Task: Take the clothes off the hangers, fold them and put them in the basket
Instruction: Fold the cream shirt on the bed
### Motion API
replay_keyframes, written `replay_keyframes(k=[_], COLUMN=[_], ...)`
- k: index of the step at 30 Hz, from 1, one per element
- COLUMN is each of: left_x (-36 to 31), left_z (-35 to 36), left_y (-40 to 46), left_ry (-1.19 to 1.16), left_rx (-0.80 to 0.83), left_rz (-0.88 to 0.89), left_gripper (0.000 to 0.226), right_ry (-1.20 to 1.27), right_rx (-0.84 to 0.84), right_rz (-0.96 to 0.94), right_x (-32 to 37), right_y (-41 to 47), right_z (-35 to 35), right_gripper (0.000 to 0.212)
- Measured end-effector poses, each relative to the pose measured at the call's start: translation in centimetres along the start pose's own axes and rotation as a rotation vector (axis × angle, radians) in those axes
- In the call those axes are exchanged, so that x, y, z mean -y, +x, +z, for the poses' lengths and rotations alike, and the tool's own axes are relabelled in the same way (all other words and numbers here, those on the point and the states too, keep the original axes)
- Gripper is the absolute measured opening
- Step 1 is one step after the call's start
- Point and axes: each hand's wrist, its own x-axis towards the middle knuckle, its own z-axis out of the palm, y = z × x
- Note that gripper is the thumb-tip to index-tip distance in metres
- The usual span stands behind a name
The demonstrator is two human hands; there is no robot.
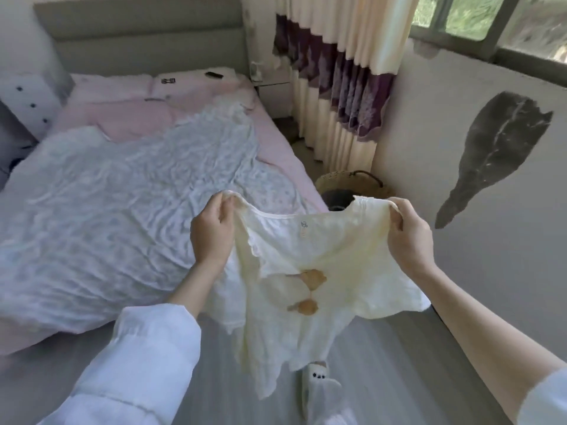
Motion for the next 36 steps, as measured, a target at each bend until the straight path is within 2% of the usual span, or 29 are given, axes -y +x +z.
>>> replay_keyframes(k=[6, 19, 25, 29, 36], left_x=[6.6, 14.3, 21.8, 27.6, 37.8], left_z=[1.7, 3.6, 6.5, 8.7, 16.1], left_y=[11.3, 29.5, 43.5, 52.7, 62.2], left_ry=[0.189, 0.329, 0.342, 0.424, 0.563], left_rx=[-0.045, -0.217, -0.270, -0.236, -0.075], left_rz=[-0.171, -0.266, -0.262, -0.295, -0.507], left_gripper=[0.024, 0.028, 0.029, 0.031, 0.042], right_ry=[-0.165, -0.175, -0.250, -0.359, -0.493], right_rx=[0.126, 0.299, 0.299, 0.407, 0.584], right_rz=[-0.104, -0.308, -0.391, -0.427, -0.315], right_x=[0.9, 7.8, 12.4, 15.2, 15.3], right_y=[13.5, 33.8, 44.9, 52.3, 58.9], right_z=[11.0, 29.7, 40.8, 49.6, 64.1], right_gripper=[0.029, 0.036, 0.038, 0.037, 0.046])
